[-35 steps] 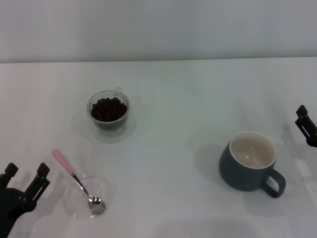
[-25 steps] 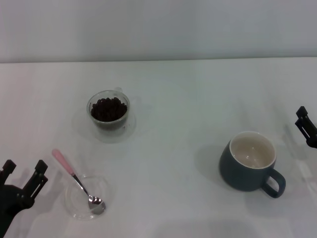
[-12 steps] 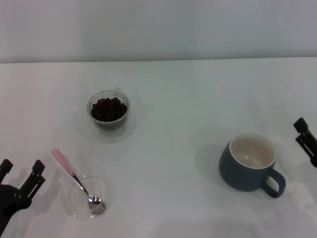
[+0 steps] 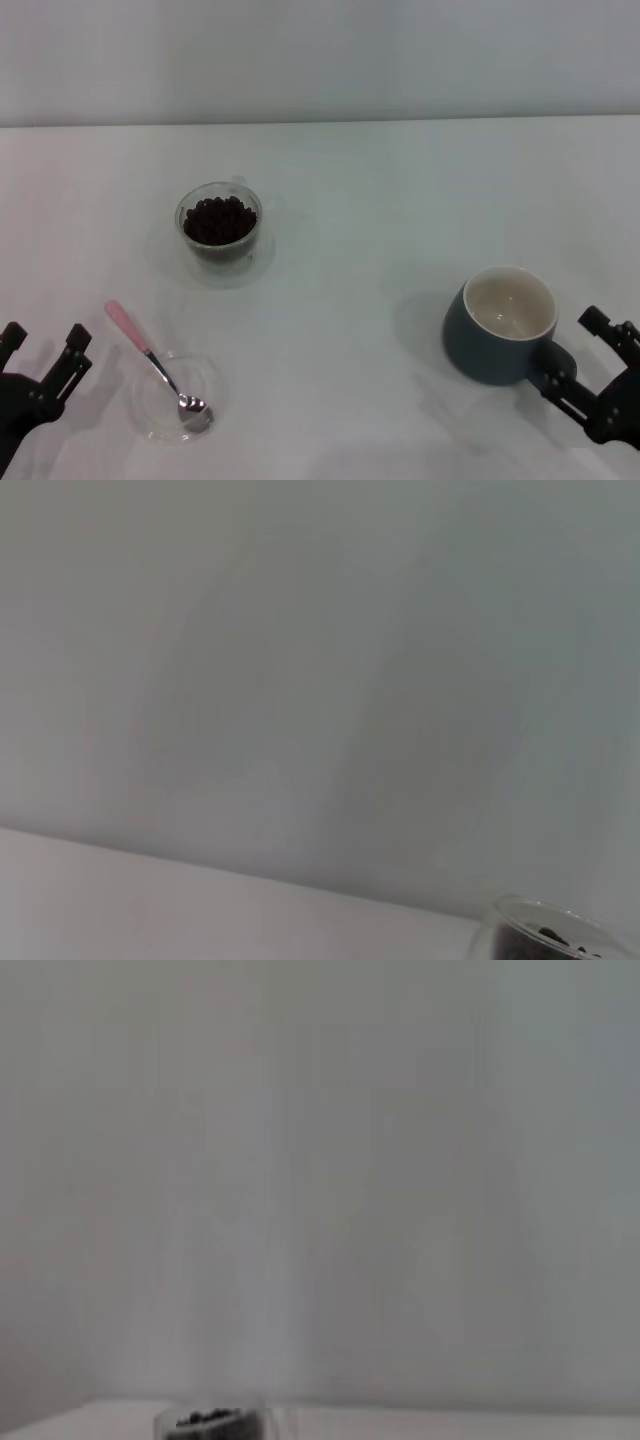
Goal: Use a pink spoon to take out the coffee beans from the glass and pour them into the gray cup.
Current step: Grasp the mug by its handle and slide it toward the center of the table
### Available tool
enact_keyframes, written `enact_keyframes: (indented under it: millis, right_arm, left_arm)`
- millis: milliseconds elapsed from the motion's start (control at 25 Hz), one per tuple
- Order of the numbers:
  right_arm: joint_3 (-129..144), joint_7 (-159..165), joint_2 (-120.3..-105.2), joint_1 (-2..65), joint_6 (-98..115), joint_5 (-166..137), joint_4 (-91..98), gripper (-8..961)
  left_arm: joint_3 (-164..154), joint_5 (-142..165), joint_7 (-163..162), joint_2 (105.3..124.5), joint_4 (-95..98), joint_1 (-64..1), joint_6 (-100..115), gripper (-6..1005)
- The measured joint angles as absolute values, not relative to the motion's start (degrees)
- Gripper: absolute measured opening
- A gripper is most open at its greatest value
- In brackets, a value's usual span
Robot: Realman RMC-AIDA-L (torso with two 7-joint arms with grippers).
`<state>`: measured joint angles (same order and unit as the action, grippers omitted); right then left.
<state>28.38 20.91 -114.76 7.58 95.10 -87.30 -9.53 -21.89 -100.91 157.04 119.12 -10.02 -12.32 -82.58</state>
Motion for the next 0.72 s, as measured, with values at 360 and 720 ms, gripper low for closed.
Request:
enact_keyframes:
  millis: [360, 720]
  right_arm:
    - [29.04, 21.1, -114.79, 7.94, 88.13, -87.22, -9.49, 842]
    - [29.03, 21.1, -114.79, 7.84, 83.11, -87.06, -9.13, 836]
  left_arm:
    - [-21.97, -100.88, 156.94, 119.09, -10.02, -12.68, -82.53, 867]
    - [-21.98, -100.81, 156.9, 119.22, -10.02, -13.18, -82.53, 866]
